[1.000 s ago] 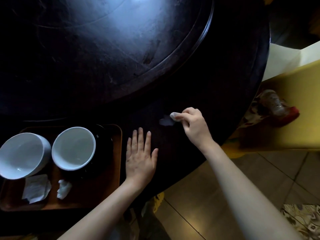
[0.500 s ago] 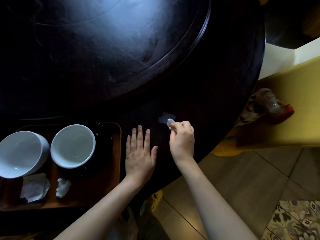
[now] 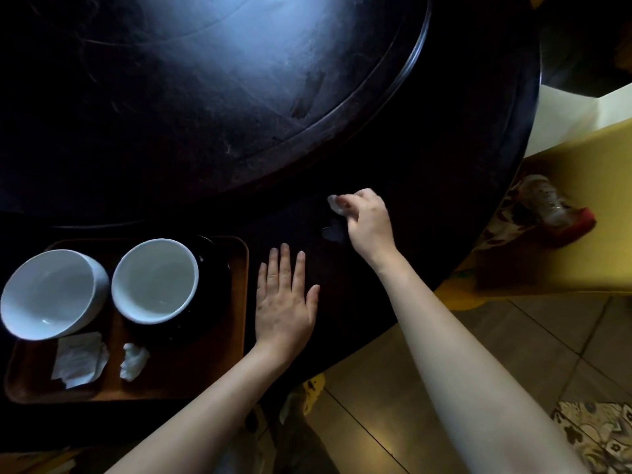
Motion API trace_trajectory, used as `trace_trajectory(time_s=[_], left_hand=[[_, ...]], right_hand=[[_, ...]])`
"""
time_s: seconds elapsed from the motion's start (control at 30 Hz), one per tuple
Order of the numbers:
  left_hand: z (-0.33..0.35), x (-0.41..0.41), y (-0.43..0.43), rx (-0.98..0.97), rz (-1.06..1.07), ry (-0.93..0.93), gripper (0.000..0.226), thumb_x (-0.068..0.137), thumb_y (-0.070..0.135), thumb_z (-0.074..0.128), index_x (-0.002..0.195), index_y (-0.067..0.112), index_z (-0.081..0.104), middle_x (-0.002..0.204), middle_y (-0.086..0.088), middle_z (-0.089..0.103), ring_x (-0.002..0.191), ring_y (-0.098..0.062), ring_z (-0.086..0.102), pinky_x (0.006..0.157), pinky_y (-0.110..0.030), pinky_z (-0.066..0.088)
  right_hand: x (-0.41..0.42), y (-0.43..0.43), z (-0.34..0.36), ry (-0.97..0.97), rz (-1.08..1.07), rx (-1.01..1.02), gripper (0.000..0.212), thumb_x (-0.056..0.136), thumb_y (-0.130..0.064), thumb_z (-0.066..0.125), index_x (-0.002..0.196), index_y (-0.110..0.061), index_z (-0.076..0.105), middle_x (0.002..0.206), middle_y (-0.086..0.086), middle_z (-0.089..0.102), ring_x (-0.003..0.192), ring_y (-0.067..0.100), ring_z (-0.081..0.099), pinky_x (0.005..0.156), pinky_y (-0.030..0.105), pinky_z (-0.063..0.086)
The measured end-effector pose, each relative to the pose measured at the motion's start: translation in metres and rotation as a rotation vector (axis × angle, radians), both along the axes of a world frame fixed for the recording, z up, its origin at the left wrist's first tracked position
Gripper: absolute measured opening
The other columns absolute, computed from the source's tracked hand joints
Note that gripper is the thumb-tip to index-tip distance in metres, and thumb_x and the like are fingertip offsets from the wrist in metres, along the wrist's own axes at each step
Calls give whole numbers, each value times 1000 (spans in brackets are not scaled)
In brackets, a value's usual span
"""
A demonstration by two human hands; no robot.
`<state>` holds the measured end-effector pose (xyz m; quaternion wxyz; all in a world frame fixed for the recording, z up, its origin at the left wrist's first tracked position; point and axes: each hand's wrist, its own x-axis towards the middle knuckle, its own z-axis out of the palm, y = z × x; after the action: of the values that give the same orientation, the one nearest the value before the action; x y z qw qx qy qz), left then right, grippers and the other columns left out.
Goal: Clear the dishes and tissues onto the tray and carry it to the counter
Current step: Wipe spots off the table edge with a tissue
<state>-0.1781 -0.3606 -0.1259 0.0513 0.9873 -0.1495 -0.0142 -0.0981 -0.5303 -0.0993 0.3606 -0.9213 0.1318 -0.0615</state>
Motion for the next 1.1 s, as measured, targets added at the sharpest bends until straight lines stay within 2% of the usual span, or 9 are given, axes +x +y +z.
trace_trajectory(time_s=[0.17, 0.3, 0.43, 0.67, 0.77, 0.87, 0.93, 1.0, 1.1], left_hand=[[0, 0, 0, 1, 0, -5, 61, 92, 43, 26, 142, 9, 28, 152, -20, 24, 141, -27, 10, 115, -38, 2], [-1, 0, 1, 3, -5, -10, 61, 92, 43, 25, 142, 9, 27, 152, -19, 23, 141, -26, 11, 114, -37, 2], [-1, 0, 1, 4, -3, 0, 61, 92, 44, 25, 142, 9, 28, 152, -19, 24, 141, -26, 10, 115, -37, 2], [-1, 1, 1, -11, 1, 5, 61, 91, 43, 29, 142, 9, 30, 152, -19, 25, 141, -26, 11, 114, -35, -1], [-1, 0, 2, -17, 4, 7, 61, 91, 42, 29, 142, 9, 29, 151, -19, 25, 140, -26, 11, 114, -35, -2], [-1, 0, 2, -23, 2, 8, 61, 91, 42, 29, 142, 9, 30, 151, -19, 26, 141, -26, 11, 114, -35, -2], [-1, -1, 2, -21, 3, 11, 60, 92, 42, 29, 142, 9, 30, 152, -18, 26, 141, -26, 12, 115, -35, -2], [-1, -1, 2, -20, 4, 6, 60, 92, 42, 29, 142, 9, 30, 152, -18, 25, 141, -26, 13, 115, -35, -2], [-1, 0, 2, -9, 2, 2, 60, 92, 42, 29, 142, 9, 30, 152, -18, 26, 141, -26, 12, 115, -35, -2]], right_hand=[[-19, 3, 5, 7, 359, 44, 25, 89, 1, 52, 104, -8, 69, 101, 10, 60, 94, 13, 58, 84, 16, 48], [-32, -6, 10, -17, 475, -22, 17, 82, -2, 61, 93, -8, 73, 93, 6, 60, 87, 10, 46, 76, 16, 43], [-49, -12, 9, -28, 507, -85, 8, 80, -4, 65, 82, -9, 71, 88, 4, 62, 82, 11, 48, 71, 27, 51], [-79, -7, 5, -68, 454, -266, 10, 82, -17, 64, 87, -9, 63, 92, 5, 60, 85, 20, 52, 70, 32, 52], [-86, 0, 5, -51, 430, -309, 7, 83, -13, 65, 84, -7, 61, 89, 7, 60, 80, 21, 51, 66, 35, 53], [-86, -3, 17, -13, 330, -86, 5, 83, -12, 63, 82, -9, 59, 84, 3, 58, 76, 14, 53, 69, 27, 51], [-78, -12, 28, -19, 91, 206, 7, 84, -12, 63, 81, -12, 57, 74, -1, 57, 66, 7, 54, 64, 18, 47], [-67, -23, 33, -36, -123, 471, 8, 85, -7, 59, 87, -14, 55, 74, -3, 57, 66, 9, 57, 61, 21, 49], [-55, -32, 29, -32, -171, 451, 19, 87, -3, 52, 97, -19, 57, 87, -2, 59, 82, 17, 62, 69, 26, 55]])
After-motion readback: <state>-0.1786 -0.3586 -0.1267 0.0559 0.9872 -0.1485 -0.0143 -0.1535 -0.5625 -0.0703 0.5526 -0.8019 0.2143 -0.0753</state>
